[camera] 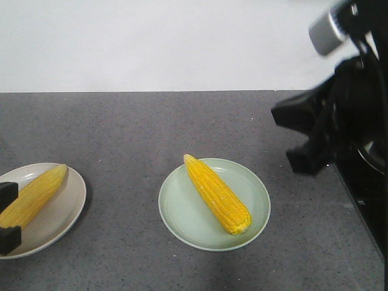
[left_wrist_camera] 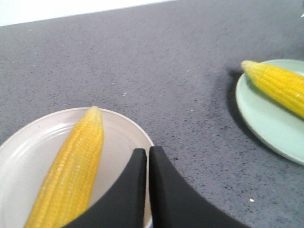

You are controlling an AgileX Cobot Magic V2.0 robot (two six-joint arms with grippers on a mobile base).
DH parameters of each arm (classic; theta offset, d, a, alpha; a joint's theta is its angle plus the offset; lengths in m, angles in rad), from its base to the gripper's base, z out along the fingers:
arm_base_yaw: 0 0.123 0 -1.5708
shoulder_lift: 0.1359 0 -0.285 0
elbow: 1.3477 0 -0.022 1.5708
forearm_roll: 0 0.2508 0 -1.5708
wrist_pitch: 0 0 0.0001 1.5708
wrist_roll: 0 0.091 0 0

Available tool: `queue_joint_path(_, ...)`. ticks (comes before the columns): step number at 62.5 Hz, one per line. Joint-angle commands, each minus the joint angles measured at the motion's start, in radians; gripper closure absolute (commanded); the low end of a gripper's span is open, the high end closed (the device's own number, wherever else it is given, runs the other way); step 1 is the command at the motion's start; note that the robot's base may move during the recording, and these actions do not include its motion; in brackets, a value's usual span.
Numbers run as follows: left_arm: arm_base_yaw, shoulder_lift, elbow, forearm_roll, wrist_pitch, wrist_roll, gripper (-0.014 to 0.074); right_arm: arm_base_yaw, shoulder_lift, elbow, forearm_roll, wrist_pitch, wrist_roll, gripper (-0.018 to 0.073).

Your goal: Distribute corn equally

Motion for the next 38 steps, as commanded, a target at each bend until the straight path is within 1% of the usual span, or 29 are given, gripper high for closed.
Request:
queue_joint_path(1, 0.002, -0.075, 0.046, -0.018, -0.123, -0.002, 0.0605, -0.003, -0.136, 0.184, -0.001, -0.258, -0.01, 0.0565)
queue_joint_path(5, 0.002, -0.107, 0.086, -0.018, -0.16, -0.002, 0.0605, -0.003, -0.221, 0.329, -0.004, -0.344, -0.006, 0.0565)
queue_joint_path(11, 0.002, -0.136, 0.131, -0.018, -0.215, -0.002, 0.0605, -0.003, -0.32, 0.481, -0.004, -0.422, 0.017, 0.0565)
queue_joint_path(16, 0.002, -0.135, 0.142, -0.018, -0.238, -0.002, 0.0605, -0.003, -0.387, 0.58, -0.004, -0.468, 0.024, 0.0565)
queue_joint_path(24, 0.002, -0.133, 0.143, -0.018, -0.247, -0.002, 0.0604, -0.003, -0.453, 0.649, -0.002, -0.5, 0.024, 0.0565)
queue_joint_path(38, 0.002, -0.133, 0.143, -0.018, -0.244, -0.002, 0.0604, -0.003, -0.475, 0.662, 0.006, -0.463, 0.024, 0.0565)
